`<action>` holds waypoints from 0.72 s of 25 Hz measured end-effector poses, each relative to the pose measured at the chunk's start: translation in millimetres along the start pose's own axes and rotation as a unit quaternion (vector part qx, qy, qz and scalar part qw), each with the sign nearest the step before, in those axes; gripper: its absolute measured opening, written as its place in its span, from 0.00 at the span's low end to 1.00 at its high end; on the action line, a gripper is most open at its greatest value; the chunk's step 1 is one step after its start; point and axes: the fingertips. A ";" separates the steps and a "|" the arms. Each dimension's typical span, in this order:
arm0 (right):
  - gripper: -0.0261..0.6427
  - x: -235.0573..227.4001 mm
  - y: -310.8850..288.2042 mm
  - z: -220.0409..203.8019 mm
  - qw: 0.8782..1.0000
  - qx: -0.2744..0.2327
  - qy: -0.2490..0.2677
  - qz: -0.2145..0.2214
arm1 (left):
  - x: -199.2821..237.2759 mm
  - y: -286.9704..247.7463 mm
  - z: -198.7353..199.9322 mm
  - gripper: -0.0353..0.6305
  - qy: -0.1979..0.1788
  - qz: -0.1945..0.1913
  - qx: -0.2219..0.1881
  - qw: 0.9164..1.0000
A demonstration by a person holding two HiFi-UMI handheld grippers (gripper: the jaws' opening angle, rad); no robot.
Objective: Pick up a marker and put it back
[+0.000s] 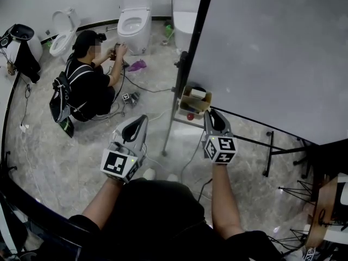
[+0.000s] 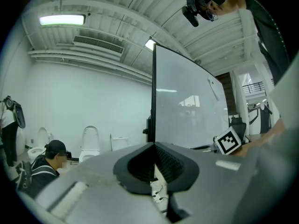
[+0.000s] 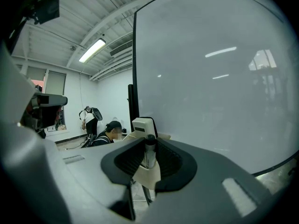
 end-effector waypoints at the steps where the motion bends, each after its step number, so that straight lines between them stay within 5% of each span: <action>1: 0.16 -0.2 0.6 1.2 1.000 -0.002 0.001 0.000 | -0.5 -0.5 0.5 0.06 -0.002 -0.002 -0.002 1.000; 18: 0.16 2.8 23.2 55.2 0.998 -0.063 0.025 -0.012 | -0.4 9.0 2.4 0.06 -0.004 -0.009 0.002 1.000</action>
Point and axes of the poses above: the fingertips, and each gripper's own axes: y backward along the fingers, x to its left, z out of its top, and after that the axes turned 11 degrees about y, right-handed
